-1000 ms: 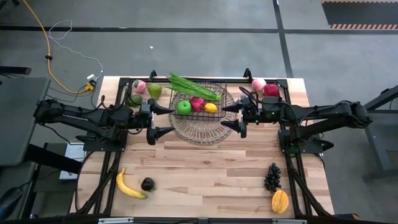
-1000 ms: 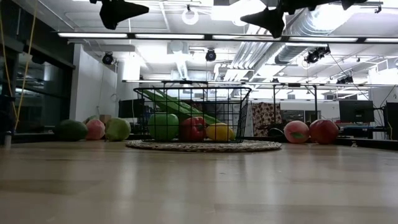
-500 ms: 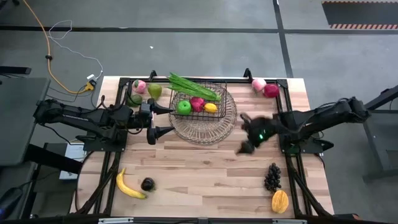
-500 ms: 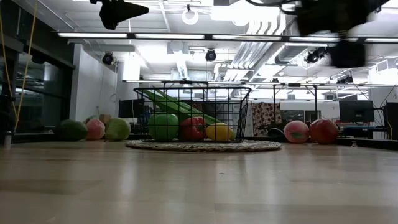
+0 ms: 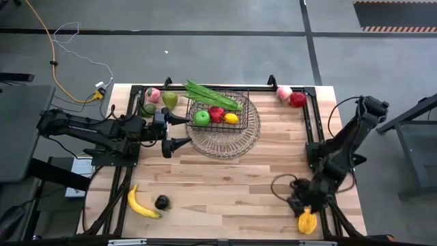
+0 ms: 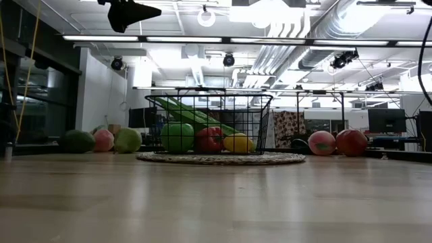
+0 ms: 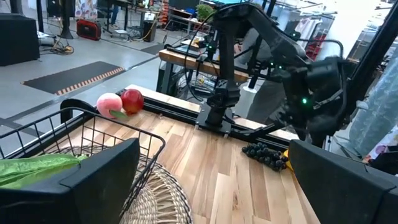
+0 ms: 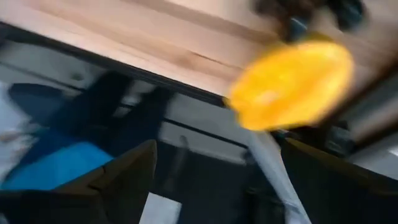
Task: Build produce basket
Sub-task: Put the starfruit into the black wire basket
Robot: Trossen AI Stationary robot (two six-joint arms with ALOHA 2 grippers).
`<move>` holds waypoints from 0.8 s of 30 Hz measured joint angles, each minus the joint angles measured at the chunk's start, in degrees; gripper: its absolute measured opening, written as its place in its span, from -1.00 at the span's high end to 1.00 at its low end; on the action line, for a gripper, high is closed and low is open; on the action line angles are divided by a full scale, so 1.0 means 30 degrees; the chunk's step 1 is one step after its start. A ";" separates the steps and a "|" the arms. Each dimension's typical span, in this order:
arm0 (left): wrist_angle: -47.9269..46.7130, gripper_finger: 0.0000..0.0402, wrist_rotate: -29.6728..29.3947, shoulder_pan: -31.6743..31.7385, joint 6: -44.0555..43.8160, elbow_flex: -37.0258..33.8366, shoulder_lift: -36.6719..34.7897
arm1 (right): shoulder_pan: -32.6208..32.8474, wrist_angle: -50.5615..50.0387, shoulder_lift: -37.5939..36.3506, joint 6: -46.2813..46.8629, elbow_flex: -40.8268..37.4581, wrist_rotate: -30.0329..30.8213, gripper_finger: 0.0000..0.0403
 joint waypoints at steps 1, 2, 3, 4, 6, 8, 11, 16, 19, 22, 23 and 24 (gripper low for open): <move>0.0000 -0.99 -0.0002 0.0000 0.0000 0.0000 0.0000 | 0.0166 0.0041 0.0410 0.0305 0.0001 -0.0615 -0.66; 0.0000 -0.99 -0.0004 0.0000 0.0004 0.0000 0.0000 | 0.0238 0.0104 0.0783 0.0469 -0.0002 -0.1203 -0.66; 0.0000 -0.99 0.0000 0.0000 0.0000 0.0000 0.0000 | 0.0291 0.0207 0.1130 0.0581 -0.0004 -0.1693 -0.66; 0.0000 -0.99 0.0000 0.0000 0.0000 0.0000 0.0000 | 0.0289 0.0373 0.1485 0.0650 -0.0004 -0.2014 -0.66; 0.0000 -0.99 0.0000 0.0000 0.0004 0.0000 0.0000 | 0.0289 0.0510 0.2150 0.0672 -0.0004 -0.2349 -0.66; -0.0005 -0.99 0.0000 0.0000 0.0000 0.0000 0.0000 | 0.0289 0.0612 0.2716 0.0658 -0.0004 -0.2387 -0.66; -0.0004 -0.99 0.0000 0.0000 0.0000 0.0000 0.0000 | 0.0289 0.0931 0.3512 0.0547 -0.0004 -0.2380 -0.66; -0.0007 -0.99 0.0000 0.0039 0.0000 0.0000 0.0000 | 0.0289 0.1064 0.4560 0.0381 -0.0004 -0.2557 -0.56; -0.0007 -0.99 0.0000 0.0175 0.0000 0.0000 0.0000 | 0.0289 0.1055 0.4873 0.0497 -0.0004 -0.2591 -0.39; -0.0005 -0.99 0.0000 0.0348 0.0000 0.0000 0.0000 | 0.0289 0.0953 0.4910 0.0761 -0.0004 -0.2585 -0.16; -0.0002 -0.99 0.0000 0.0421 0.0000 0.0000 0.0000 | 0.0284 0.0859 0.4910 0.0803 -0.0004 -0.2578 -0.08; -0.0007 -0.99 0.0000 0.0478 0.0000 0.0000 0.0000 | 0.0282 0.0750 0.4910 0.0845 -0.0004 -0.2557 0.01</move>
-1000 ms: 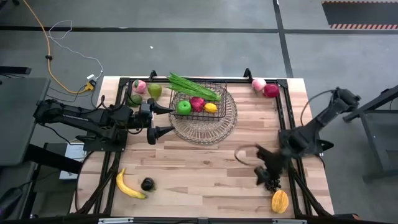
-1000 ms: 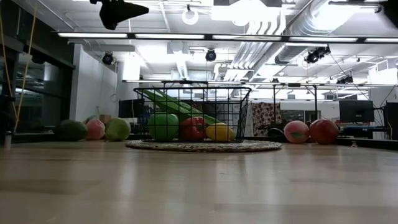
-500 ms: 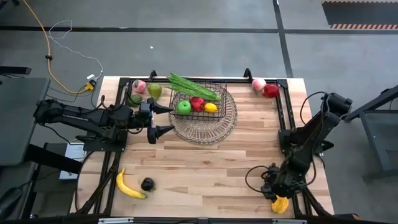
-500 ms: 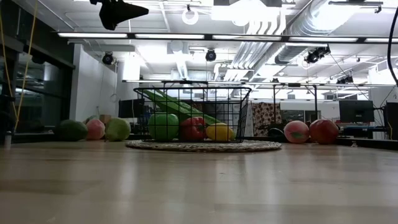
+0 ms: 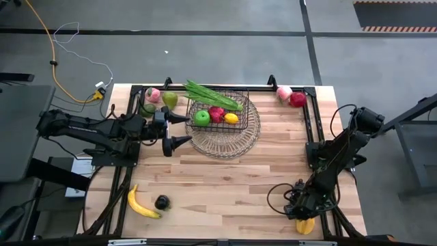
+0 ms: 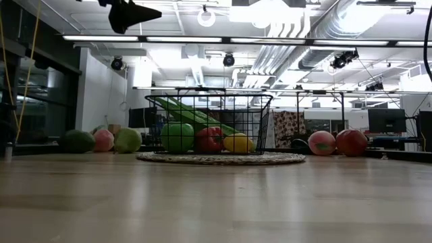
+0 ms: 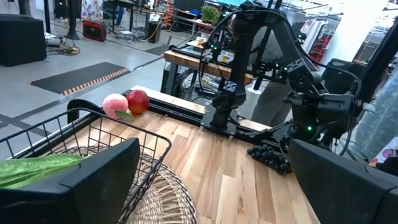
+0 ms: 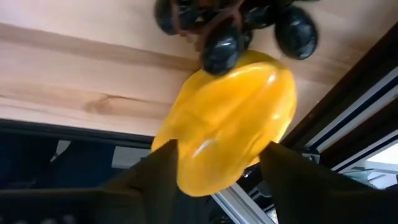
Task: Build produce basket
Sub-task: Put the starfruit into the black wire basket
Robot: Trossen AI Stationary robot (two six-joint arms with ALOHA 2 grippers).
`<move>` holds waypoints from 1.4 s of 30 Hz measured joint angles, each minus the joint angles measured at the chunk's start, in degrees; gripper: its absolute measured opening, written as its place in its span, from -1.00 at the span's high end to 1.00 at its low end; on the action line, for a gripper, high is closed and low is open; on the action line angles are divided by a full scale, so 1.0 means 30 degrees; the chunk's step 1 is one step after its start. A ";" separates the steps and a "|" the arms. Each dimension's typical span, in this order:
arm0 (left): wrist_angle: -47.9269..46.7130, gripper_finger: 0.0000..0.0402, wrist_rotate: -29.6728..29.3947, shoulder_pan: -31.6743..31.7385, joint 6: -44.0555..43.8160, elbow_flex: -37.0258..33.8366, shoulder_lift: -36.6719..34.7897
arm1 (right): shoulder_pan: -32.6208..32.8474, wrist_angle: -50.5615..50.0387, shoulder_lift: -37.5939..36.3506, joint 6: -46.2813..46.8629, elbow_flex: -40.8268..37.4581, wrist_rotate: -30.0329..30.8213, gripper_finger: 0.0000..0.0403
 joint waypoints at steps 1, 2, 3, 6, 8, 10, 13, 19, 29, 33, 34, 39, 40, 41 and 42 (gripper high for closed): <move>0.0007 -0.99 0.0000 0.0066 0.0000 0.0000 0.0000 | -0.0007 -0.0097 0.0000 0.0022 0.0000 0.0019 0.10; 0.0007 -0.99 0.0000 0.0108 0.0000 0.0000 0.0000 | -0.0007 -0.0170 0.0000 0.0034 0.0000 0.0041 0.19; 0.0001 -0.99 0.0000 0.0166 0.0000 0.0000 0.0000 | -0.0007 -0.0223 0.0000 0.0035 0.0000 0.0058 0.28; 0.0005 -0.99 0.0000 0.0207 -0.0007 0.0000 0.0000 | -0.0007 -0.0262 0.0000 -0.0018 0.0000 0.0090 0.55; 0.0007 -0.99 0.0000 0.0207 -0.0007 0.0000 0.0000 | -0.0007 -0.0200 0.0000 -0.0186 0.0002 0.0080 0.71; 0.0007 -0.99 0.0000 0.0207 -0.0022 0.0000 0.0000 | -0.0005 0.0028 0.0000 -0.0671 0.0000 -0.0012 0.85; 0.0007 -0.99 0.0000 0.0207 -0.0007 0.0000 0.0000 | 0.0008 0.0734 -0.0082 -0.1416 0.0000 -0.0173 0.95; 0.0014 -0.99 0.0000 0.0207 -0.0034 0.0000 0.0000 | 0.0007 0.3499 -0.1900 -0.3603 0.0000 -0.1290 0.94; 0.0335 -0.99 0.0935 0.0207 -0.1216 0.0007 0.0000 | -0.5142 0.8722 -0.4258 -1.4056 0.0007 -0.0439 0.97; 0.0335 -0.99 0.1634 0.0200 -0.2122 0.0007 0.0000 | -0.9254 0.8860 -0.4110 -2.0727 0.0007 0.0354 0.97; 0.0335 -0.99 0.1771 0.0200 -0.2379 0.0007 0.0000 | -1.0211 0.8905 -0.4109 -2.2538 0.0007 0.0747 0.97; 0.0335 -0.99 0.1849 0.0200 -0.3016 0.0007 0.0000 | -1.4405 1.1142 -0.4102 -3.1519 0.0007 0.4559 0.97; 0.0328 -0.99 0.1794 0.0200 -0.3016 0.0007 0.0000 | -1.5018 1.2047 -0.4102 -3.3198 0.0007 0.5127 0.97; 0.0335 -0.99 0.1683 0.0200 -0.3016 0.0007 0.0000 | -1.5560 1.2862 -0.4106 -3.4786 0.0007 0.5590 0.97; 0.0335 -0.99 0.1587 0.0200 -0.3016 0.0007 0.0000 | -1.6095 1.3563 -0.4102 -3.6158 0.0007 0.5989 0.97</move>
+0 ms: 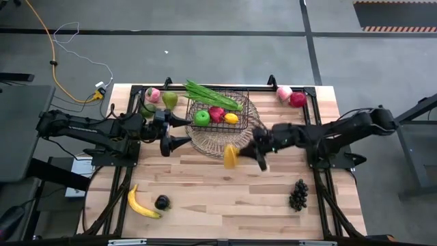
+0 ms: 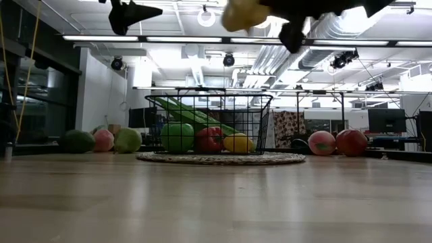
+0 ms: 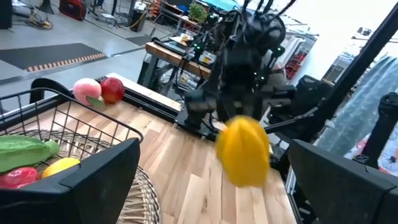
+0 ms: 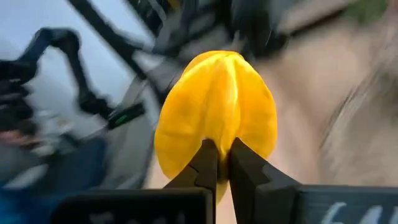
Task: Build produce basket
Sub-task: Put the starfruit into the black wire basket
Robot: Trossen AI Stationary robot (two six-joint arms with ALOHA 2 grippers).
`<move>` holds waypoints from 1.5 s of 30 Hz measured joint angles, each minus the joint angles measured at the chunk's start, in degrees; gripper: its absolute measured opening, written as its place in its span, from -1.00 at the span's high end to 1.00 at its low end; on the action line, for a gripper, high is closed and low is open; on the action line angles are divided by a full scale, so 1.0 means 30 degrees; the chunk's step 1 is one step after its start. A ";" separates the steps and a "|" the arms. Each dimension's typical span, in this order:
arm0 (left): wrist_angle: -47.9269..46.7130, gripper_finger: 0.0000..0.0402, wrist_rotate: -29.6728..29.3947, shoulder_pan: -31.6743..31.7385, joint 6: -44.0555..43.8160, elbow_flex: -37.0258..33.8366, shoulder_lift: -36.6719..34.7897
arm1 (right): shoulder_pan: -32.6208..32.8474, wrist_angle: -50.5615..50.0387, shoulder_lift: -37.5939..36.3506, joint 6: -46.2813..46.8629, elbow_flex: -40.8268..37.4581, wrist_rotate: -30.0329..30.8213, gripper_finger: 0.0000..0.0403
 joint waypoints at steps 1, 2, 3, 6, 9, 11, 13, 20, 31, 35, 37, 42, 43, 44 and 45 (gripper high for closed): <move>-0.0007 -0.99 -0.0108 0.0000 0.0000 0.0000 0.0000 | -0.0456 0.0641 0.0000 -0.0989 0.0000 0.0385 0.97; -0.0007 -0.99 -0.0199 0.0000 0.0000 0.0000 0.0000 | -0.0883 0.1274 -0.0005 -0.1692 0.0000 0.0598 0.97; -0.0007 -0.99 -0.0267 0.0000 0.0000 0.0000 0.0000 | -0.1270 0.1803 -0.0030 -0.2105 0.0000 0.0705 0.97; -0.0007 -0.99 -0.0478 0.0000 0.0000 0.0000 0.0000 | -0.2091 0.2278 -0.0119 -0.2641 0.0000 0.0787 0.97; 0.0157 -0.99 -0.0587 0.0000 0.0056 0.0000 0.0000 | -0.2275 0.1551 -0.0453 -0.3462 0.0067 0.0777 0.97; 0.0559 -0.99 -0.0589 0.0000 0.0457 0.0006 0.0000 | -0.2161 0.0124 -0.0657 -0.4193 0.0565 0.1239 0.97; 0.0812 -0.99 -0.0595 0.0000 0.0865 0.0015 -0.0007 | -0.1927 -0.1657 -0.0848 -0.5218 0.1378 0.2166 0.97; 0.0835 -0.99 -0.0593 0.0000 0.1365 0.0015 -0.0007 | -0.1623 -0.4963 -0.0954 -0.7210 0.3403 0.3211 0.97; 0.0838 -0.99 -0.0767 0.0000 0.1726 0.0015 -0.0007 | -0.1623 -0.5020 -0.0954 -0.6896 0.3497 0.3573 0.97; 0.0838 -0.99 -0.0953 0.0000 0.1841 0.0015 -0.0007 | -0.1623 -0.5019 -0.0954 -0.6808 0.3497 0.3624 0.95; 0.0838 -0.99 -0.0956 0.0000 0.2024 0.0015 -0.0007 | -0.1623 -0.5016 -0.0954 -0.6795 0.3497 0.3624 0.94; 0.0838 -0.99 -0.0954 0.0000 0.2146 0.0015 -0.0007 | -0.1623 -0.5016 -0.0954 -0.6333 0.3497 0.3616 0.94; 0.0838 -0.99 -0.0957 0.0000 0.2080 0.0015 -0.0007 | -0.1623 -0.5015 -0.0954 -0.6300 0.3497 0.3617 0.95; 0.0838 -0.99 -0.0953 0.0000 0.2052 0.0015 -0.0007 | -0.1623 -0.4975 -0.0947 -0.6300 0.3497 0.3657 0.96; 0.0838 -0.99 -0.0955 0.0000 0.2033 0.0015 -0.0007 | -0.1659 -0.4815 -0.0929 -0.6287 0.3497 0.3901 0.97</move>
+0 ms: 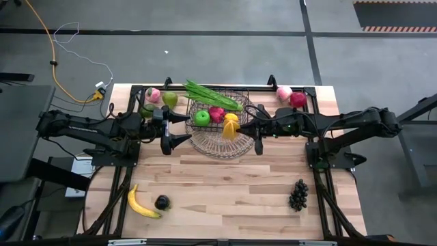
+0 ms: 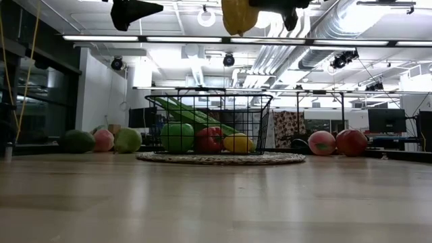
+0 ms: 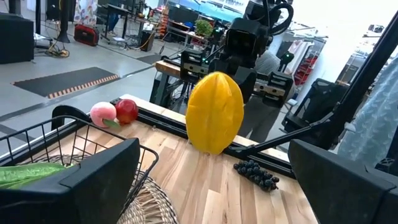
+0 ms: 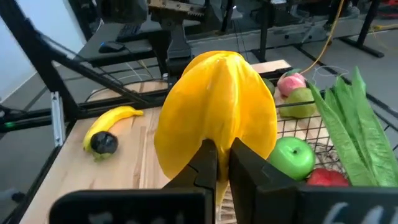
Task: Build produce basket
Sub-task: Put the starfruit into the black wire basket
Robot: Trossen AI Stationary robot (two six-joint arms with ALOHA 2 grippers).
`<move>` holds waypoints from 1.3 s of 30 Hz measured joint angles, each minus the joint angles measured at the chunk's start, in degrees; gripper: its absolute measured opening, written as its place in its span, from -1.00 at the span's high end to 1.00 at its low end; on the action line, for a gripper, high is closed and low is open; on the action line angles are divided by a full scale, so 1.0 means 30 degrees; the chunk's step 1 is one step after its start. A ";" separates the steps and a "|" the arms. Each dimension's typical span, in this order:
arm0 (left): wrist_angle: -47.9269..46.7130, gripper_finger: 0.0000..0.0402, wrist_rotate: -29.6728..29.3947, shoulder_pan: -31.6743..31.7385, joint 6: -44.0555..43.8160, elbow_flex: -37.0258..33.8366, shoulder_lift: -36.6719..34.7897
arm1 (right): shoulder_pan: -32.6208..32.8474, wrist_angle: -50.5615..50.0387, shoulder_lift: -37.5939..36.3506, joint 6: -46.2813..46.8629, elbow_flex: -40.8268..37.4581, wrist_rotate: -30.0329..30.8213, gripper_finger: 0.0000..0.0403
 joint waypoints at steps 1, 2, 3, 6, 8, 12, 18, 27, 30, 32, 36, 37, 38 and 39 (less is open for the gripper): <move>0.0000 -0.99 0.0002 0.0000 -0.0007 0.0000 0.0000 | -0.0119 0.0349 0.0080 -0.0006 0.0000 0.0460 0.98; 0.0000 -0.99 0.0002 0.0000 -0.0012 0.0000 0.0000 | -0.0341 0.0708 0.0185 -0.0006 0.0011 0.0941 0.98; 0.0000 -0.99 0.0002 0.0000 -0.0013 0.0000 0.0000 | -0.0679 0.0882 0.0255 -0.0003 0.0015 0.1339 0.98; 0.0000 -0.99 0.0002 0.0001 -0.0022 0.0000 0.0007 | -0.2161 0.0361 0.0873 0.0031 0.0755 0.1587 0.99; 0.0074 -0.99 0.0002 0.0000 -0.0022 0.0000 0.0007 | -0.3242 -0.1154 0.1628 0.0132 0.1973 0.1515 0.99; 0.0109 -0.99 -0.0064 0.0000 -0.0022 0.0000 0.0007 | -0.5045 -0.5645 0.4029 -0.0669 0.5315 0.0920 0.99; 0.0109 -0.99 -0.0071 0.0000 -0.0022 0.0000 0.0007 | -0.6665 -1.1551 0.8431 -0.2408 0.9138 -0.1112 0.97; 0.0109 -0.99 -0.0147 0.0000 -0.0025 0.0000 0.0007 | -0.7032 -1.4185 1.2529 -0.3546 1.0607 -0.3418 0.93; 0.0109 -0.99 -0.0144 0.0000 -0.0028 0.0000 0.0007 | -0.6999 -1.4077 1.2781 -0.3400 1.0622 -0.3666 0.93; 0.0109 -0.99 -0.0144 0.0000 -0.0022 0.0000 0.0007 | -0.7010 -1.4096 1.2798 -0.3191 1.0622 -0.3653 0.92; 0.0109 -0.99 -0.0144 0.0000 -0.0022 -0.0005 0.0007 | -0.7010 -1.4207 1.2798 -0.2820 1.0637 -0.3658 0.92; 0.0109 -0.99 -0.0147 0.0004 -0.0022 -0.0007 0.0007 | -0.7005 -1.4207 1.2798 -0.2663 1.0637 -0.3658 0.92; 0.0109 -0.99 -0.0144 0.0003 -0.0022 -0.0007 0.0007 | -0.7002 -1.4211 1.2798 -0.2647 1.0637 -0.3658 0.92; 0.0109 -0.99 -0.0146 0.0000 -0.0022 -0.0007 0.0007 | -0.7002 -1.4208 1.2798 -0.2706 1.0637 -0.3658 0.92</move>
